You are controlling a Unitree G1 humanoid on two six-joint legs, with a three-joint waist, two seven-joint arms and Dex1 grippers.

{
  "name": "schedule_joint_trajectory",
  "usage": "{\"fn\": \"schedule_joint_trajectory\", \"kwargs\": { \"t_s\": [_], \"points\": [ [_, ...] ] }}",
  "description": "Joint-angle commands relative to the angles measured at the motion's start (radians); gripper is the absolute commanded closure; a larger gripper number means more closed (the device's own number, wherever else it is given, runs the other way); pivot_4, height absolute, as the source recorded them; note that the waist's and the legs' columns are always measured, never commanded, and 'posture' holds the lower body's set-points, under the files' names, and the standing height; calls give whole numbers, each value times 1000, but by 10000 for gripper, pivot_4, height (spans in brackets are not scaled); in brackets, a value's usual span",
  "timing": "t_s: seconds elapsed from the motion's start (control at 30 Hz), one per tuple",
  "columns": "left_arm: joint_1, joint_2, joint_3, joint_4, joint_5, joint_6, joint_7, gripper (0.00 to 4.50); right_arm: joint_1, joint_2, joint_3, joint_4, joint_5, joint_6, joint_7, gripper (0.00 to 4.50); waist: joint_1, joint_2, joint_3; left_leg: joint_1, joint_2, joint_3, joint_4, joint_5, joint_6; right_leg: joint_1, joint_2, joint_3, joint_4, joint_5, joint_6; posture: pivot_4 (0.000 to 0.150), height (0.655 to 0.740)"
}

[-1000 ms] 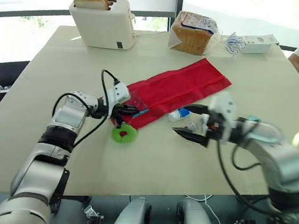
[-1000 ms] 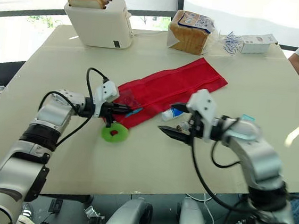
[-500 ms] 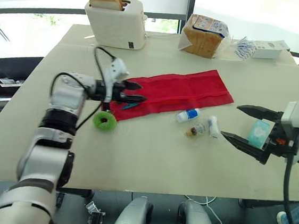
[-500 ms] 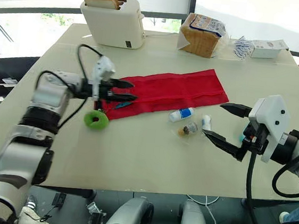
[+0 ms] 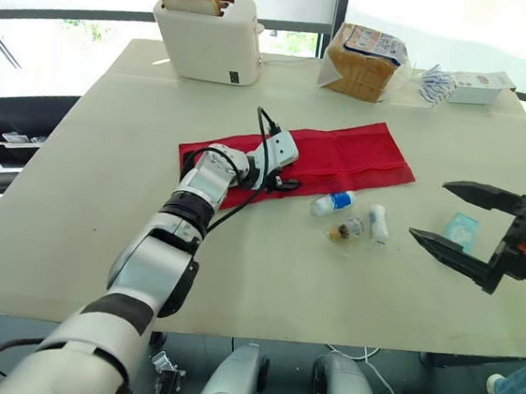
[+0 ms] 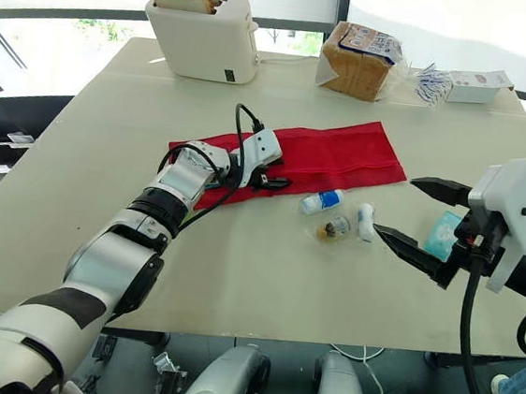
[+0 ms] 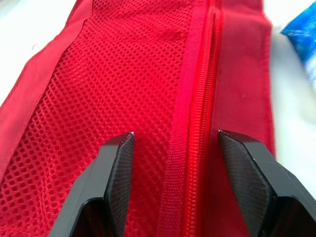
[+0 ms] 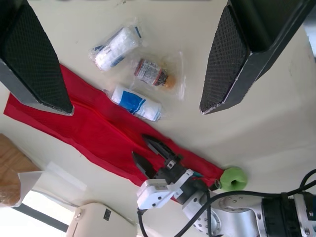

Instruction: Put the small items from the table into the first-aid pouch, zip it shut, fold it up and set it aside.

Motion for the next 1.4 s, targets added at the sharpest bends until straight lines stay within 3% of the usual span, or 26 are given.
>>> {"fn": "schedule_joint_trajectory", "kwargs": {
  "t_s": [0.03,0.3,0.43,0.57,0.67,0.7,0.97,1.07,1.2,1.4],
  "points": [
    [-43,4,14,19,9,-33,5,16474,0,-9,-62,-12,62,-58,-4,1350,0,0,0,0,0,0,0,0,0,0,0,0,0,0,0,1500,7400],
    [-54,28,20,20,19,-23,-6,16474,47,-53,-81,3,63,-125,8,1350,-1,-1,1,0,0,0,0,0,0,0,0,0,0,0,0,1500,7400],
    [-32,-11,21,40,28,-35,49,16474,76,-66,-82,8,66,-131,5,1350,1,-1,1,0,0,0,0,0,0,0,0,0,0,0,0,1500,7400],
    [0,-32,16,29,33,-35,67,28902,124,-61,-119,-7,98,-126,-11,0,2,-2,1,0,0,0,0,0,0,1,0,0,0,0,0,1500,7400],
    [6,-24,24,28,32,-38,76,43885,170,-57,-133,-18,103,-129,-14,0,1,-2,1,0,0,0,0,0,0,1,0,0,0,0,0,1500,7400],
    [5,-21,29,30,29,-39,79,44691,185,-57,-131,-23,96,-133,-12,0,1,-2,1,0,0,0,0,0,0,1,0,0,0,0,0,1500,7400],
    [49,-1,91,-95,-90,-1,-109,44691,269,-10,-103,-46,66,-177,-53,0,-1,-2,1,0,0,0,0,0,0,0,0,0,0,0,0,1500,7400],
    [84,33,106,-166,-121,30,-177,44691,383,47,-164,-71,42,-185,-41,0,2,-2,1,0,0,0,0,0,0,1,0,0,0,0,0,1500,7400],
    [112,69,103,-219,-109,40,-160,44691,491,82,-206,-120,54,-198,-56,0,-2,-1,1,1,0,0,0,0,0,1,0,1,0,0,0,1500,7400],
    [109,45,93,-217,-108,30,-133,44691,346,-24,68,-74,-82,-210,-127,0,-2,-1,1,3,0,0,1,0,0,2,1,1,0,0,0,1500,7400]
  ]
}}
